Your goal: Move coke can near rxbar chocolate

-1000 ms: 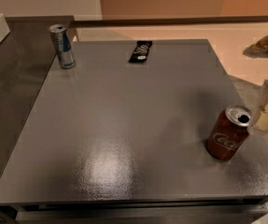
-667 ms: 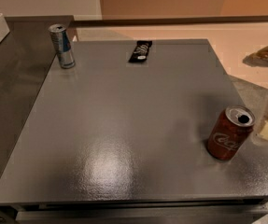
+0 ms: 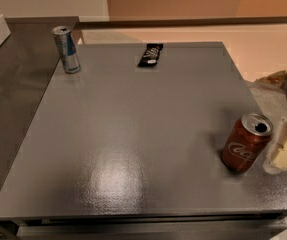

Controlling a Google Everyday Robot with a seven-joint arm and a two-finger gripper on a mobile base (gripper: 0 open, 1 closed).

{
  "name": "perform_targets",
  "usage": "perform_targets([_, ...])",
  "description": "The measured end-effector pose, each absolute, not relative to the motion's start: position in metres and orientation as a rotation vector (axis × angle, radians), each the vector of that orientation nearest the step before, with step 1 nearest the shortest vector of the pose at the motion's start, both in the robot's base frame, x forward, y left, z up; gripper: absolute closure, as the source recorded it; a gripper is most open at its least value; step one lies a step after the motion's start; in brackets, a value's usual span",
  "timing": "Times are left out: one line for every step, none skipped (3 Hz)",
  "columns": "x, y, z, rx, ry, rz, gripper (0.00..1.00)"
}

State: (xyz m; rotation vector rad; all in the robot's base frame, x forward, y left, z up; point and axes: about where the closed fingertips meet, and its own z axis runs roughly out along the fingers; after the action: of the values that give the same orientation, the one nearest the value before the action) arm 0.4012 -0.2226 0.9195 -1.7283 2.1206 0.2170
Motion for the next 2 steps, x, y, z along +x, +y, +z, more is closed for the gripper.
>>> perform_targets([0.3968,-0.2195,0.9093,-1.728,2.113,0.267,0.0])
perform_targets([0.3914,-0.2136,0.9074,-1.725,2.09,0.347,0.18])
